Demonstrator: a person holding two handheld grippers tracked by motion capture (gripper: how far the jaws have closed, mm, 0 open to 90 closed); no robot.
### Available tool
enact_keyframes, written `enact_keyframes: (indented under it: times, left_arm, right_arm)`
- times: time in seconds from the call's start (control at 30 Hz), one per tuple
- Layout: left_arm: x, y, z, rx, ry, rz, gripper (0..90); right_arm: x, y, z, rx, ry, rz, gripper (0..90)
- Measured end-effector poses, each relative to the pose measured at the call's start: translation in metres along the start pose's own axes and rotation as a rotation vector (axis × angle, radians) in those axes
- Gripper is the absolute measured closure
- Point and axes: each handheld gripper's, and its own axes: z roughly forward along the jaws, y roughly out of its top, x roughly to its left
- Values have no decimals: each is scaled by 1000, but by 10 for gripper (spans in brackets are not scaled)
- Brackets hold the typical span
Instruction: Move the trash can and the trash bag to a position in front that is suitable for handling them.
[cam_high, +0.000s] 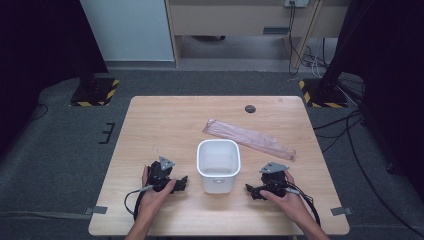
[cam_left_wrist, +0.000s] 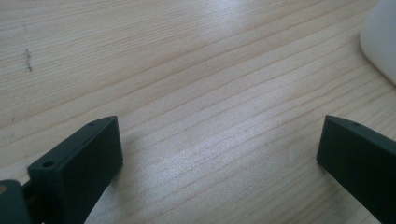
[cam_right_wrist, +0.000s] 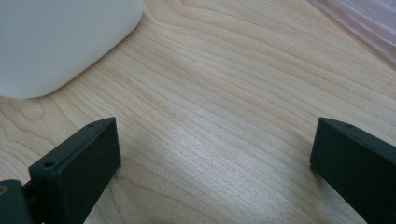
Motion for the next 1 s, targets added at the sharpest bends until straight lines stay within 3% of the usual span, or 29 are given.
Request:
enact_keyframes:
  times: [0.17, 0.3, 0.33, 0.43, 0.5, 0.6, 0.73, 0.83, 1.0]
  left_arm:
    - [1, 1, -5, 13, -7, 39, 37]
    - [-4, 4, -14, -34, -42, 40, 65]
    - [-6, 5, -16, -42, -50, 46, 65]
    - [-14, 4, -21, -21, -52, 96, 65]
    - [-21, 4, -26, -27, -69, 94, 76]
    - [-35, 8, -33, -27, -36, 120, 79]
    - [-47, 9, -36, -36, -34, 124, 85]
    - [-57, 10, -39, -35, -53, 160, 97]
    - [-63, 16, -45, -91, -103, 169, 96]
  right_arm:
    - [1, 0, -1, 5, 0, 5, 22]
    - [5, 2, -6, -9, -11, -41, 64]
    - [7, 4, -6, -19, 10, -40, 63]
    - [13, 7, -7, -34, 24, -61, 90]
    - [19, 10, -8, -39, 26, -90, 100]
    - [29, 16, -17, -86, 48, -105, 138]
    - [40, 23, -30, -134, 79, -126, 169]
    - [42, 27, -34, -149, 88, -125, 174]
    - [43, 36, -43, -200, 119, -128, 182]
